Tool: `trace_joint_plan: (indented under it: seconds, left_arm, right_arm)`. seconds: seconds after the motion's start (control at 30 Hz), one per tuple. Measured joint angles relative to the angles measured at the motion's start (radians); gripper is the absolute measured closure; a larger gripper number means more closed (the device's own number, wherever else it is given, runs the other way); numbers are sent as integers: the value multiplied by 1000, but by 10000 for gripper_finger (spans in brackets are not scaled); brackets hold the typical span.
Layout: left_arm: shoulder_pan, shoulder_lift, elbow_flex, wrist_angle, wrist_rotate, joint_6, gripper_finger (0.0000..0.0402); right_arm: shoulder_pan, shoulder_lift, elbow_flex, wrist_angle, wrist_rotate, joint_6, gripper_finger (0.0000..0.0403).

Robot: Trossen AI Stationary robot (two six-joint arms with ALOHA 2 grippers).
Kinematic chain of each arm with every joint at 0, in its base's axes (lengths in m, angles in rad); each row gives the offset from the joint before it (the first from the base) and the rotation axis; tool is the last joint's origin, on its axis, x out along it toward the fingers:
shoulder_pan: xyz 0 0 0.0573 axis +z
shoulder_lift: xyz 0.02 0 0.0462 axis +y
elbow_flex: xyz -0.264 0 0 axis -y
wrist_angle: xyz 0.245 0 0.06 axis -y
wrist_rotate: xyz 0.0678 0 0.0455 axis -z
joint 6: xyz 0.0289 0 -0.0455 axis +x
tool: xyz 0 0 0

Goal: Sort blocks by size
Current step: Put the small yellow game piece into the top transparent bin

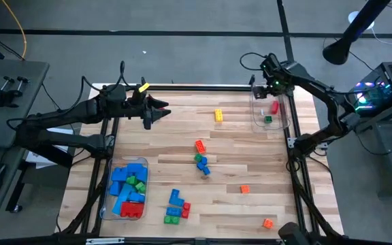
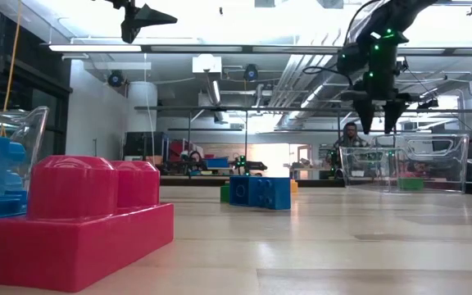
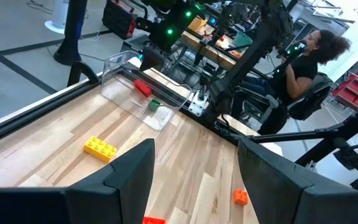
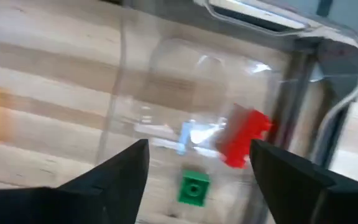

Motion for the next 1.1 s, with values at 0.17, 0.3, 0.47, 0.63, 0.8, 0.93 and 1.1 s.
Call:
trace_joint_plan:
  seconds: [0.17, 0.3, 0.47, 0.63, 0.8, 0.93, 1.1]
  left_arm:
    - [0, 0, 0, 0, 0, 0, 186]
    - [0, 2, 0, 0, 0, -4, 186]
    - [0, 2, 0, 0, -1, -11, 186]
    - [0, 2, 0, 1, -1, -25, 186]
    - [0, 2, 0, 1, -1, -25, 186]
    - [0, 2, 0, 1, -1, -26, 186]
    - [0, 2, 0, 0, -1, -26, 186]
  right_arm:
    - [82, 0, 11, 163, -221, 87, 122]
    - [267, 57, 13, 335, -158, 207, 122]
    - [443, 237, 13, 507, -83, 300, 122]
    - [458, 413, 11, 516, -67, 442, 122]
    - [481, 473, 15, 594, -54, 461, 122]
    - [498, 477, 17, 634, -41, 464, 122]
    - [505, 481, 90, 514, 10, 437, 122]
